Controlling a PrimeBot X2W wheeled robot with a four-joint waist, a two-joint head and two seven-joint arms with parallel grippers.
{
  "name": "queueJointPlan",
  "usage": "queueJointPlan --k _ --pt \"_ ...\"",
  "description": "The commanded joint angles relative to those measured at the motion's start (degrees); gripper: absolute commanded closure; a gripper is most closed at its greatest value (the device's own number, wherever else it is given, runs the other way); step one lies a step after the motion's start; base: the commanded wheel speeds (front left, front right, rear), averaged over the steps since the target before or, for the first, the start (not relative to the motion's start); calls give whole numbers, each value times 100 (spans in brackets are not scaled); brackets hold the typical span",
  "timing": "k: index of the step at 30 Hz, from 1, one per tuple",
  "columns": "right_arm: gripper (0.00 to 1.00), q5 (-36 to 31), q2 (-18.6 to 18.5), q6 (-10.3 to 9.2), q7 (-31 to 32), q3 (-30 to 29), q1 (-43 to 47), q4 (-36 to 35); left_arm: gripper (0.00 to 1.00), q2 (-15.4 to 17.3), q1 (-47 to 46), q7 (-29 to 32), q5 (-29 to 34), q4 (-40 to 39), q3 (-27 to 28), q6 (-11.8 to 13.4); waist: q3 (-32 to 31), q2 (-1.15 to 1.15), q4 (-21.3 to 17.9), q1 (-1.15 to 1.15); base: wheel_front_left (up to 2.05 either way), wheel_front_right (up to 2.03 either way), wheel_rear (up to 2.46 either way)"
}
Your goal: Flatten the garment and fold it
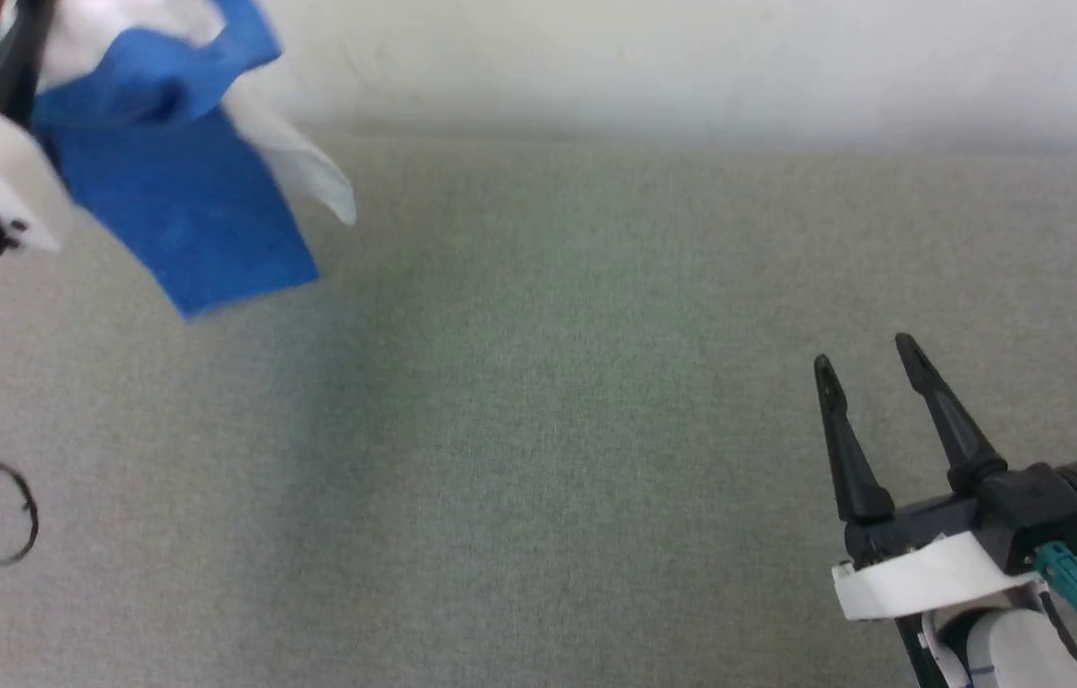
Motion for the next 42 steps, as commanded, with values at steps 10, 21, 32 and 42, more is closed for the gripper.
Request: queueJointPlan --k 10,21,32,42 --pt "0 113 19 -12 -26 -28 136 26 100 -1057 -431 -983 379 -753 -843 -12 -855 -1 -669 1 0 0 0" --pt "0 199 19 -12 -26 -53 129 -25 100 -2207 158 -1504 697 -167 -2016 90 -518 -1 -1660 1 0 0 0" --pt "0 256 19 -12 -26 -159 44 28 22 -2218 1485 -967 389 1745 -3819 -31 -119 -1 -1719 1 0 0 0" --pt "0 124 19 -12 -26 -226 164 174 0 -2000 1311 -1673 -134 1853 -4111 -16 -561 -1 -1155 1 0 0 0"
